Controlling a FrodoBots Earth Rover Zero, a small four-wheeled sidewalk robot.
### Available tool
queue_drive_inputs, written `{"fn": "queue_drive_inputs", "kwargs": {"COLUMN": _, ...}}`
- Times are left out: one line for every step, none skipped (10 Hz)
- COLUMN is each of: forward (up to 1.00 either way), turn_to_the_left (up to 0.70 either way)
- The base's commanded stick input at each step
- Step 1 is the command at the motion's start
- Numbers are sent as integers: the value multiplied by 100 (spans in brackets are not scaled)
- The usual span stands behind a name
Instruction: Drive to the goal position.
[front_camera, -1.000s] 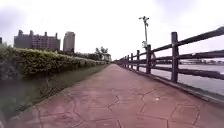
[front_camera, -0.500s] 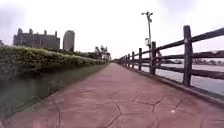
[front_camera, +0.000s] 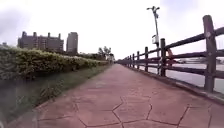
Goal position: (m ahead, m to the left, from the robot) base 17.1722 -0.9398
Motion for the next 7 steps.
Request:
{"fn": "queue_drive_inputs", "kwargs": {"forward": 100, "turn_to_the_left": 0}}
{"fn": "queue_drive_inputs", "kwargs": {"forward": 100, "turn_to_the_left": 0}}
{"fn": "queue_drive_inputs", "kwargs": {"forward": 100, "turn_to_the_left": 0}}
{"fn": "queue_drive_inputs", "kwargs": {"forward": 100, "turn_to_the_left": -6}}
{"fn": "queue_drive_inputs", "kwargs": {"forward": 100, "turn_to_the_left": -36}}
{"fn": "queue_drive_inputs", "kwargs": {"forward": 100, "turn_to_the_left": -39}}
{"fn": "queue_drive_inputs", "kwargs": {"forward": 100, "turn_to_the_left": -4}}
